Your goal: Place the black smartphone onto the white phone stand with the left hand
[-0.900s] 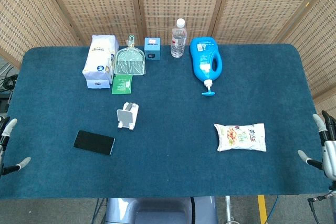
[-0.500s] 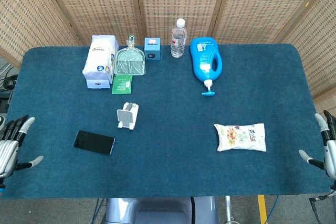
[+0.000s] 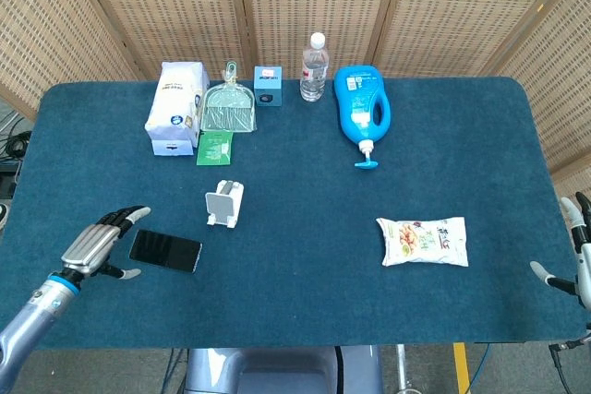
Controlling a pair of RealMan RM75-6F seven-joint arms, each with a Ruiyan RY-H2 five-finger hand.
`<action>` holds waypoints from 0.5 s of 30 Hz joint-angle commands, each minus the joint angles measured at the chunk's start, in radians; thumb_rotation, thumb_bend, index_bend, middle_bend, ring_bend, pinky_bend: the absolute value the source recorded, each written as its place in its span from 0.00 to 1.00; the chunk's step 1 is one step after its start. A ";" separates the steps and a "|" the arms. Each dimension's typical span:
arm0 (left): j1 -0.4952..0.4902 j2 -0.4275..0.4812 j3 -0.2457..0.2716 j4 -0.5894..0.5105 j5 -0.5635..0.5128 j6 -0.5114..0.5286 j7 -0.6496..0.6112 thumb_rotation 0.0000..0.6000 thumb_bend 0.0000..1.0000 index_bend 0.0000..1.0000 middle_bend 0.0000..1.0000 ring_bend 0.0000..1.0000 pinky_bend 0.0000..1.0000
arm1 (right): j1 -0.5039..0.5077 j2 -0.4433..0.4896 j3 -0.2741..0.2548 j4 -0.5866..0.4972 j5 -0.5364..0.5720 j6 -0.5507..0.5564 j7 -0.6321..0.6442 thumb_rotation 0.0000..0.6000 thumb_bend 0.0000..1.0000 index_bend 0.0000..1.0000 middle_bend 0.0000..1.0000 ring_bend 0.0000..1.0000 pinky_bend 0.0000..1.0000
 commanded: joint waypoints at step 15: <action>-0.061 -0.128 -0.014 0.041 -0.165 -0.068 0.254 1.00 0.00 0.15 0.15 0.16 0.11 | 0.005 -0.002 0.001 0.007 0.008 -0.016 0.006 1.00 0.05 0.00 0.00 0.00 0.00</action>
